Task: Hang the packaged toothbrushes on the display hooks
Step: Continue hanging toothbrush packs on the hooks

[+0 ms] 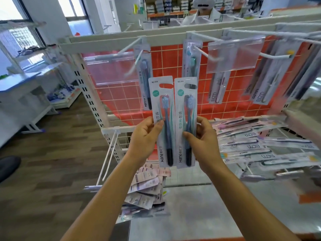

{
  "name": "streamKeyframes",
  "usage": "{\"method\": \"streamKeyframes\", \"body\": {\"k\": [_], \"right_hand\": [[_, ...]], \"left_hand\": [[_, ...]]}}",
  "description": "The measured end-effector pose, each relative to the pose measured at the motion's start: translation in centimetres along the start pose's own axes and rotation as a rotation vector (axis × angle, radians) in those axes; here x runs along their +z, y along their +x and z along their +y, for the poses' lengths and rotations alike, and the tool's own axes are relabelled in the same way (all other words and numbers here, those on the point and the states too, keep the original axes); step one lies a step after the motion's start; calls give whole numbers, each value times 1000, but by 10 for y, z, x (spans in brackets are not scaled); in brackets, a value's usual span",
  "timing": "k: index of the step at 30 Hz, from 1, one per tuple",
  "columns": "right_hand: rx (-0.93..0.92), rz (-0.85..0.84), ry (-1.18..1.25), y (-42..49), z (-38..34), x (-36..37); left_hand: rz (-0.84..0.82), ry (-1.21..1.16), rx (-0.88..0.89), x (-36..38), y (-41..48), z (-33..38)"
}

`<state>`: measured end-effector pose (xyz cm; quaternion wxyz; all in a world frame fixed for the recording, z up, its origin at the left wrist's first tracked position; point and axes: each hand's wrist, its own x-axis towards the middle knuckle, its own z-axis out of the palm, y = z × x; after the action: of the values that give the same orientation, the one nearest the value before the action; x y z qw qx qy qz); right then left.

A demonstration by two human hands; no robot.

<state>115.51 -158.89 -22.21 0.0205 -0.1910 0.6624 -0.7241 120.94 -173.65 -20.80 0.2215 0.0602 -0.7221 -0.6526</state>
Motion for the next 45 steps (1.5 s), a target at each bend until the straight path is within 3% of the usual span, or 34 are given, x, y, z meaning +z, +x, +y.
{"method": "streamKeyframes", "body": {"k": [14,30,45], "right_hand": [[-78,-101,107,-8,-23,25],[-55,-62,135,-8,-19,27],[-52,-67,99,-6,-11,25]], "left_hand": [[160,-23,200,-22,-12,39],[210,13,128,-32,-13,36],[222,41,171,-31,-8,37]]}}
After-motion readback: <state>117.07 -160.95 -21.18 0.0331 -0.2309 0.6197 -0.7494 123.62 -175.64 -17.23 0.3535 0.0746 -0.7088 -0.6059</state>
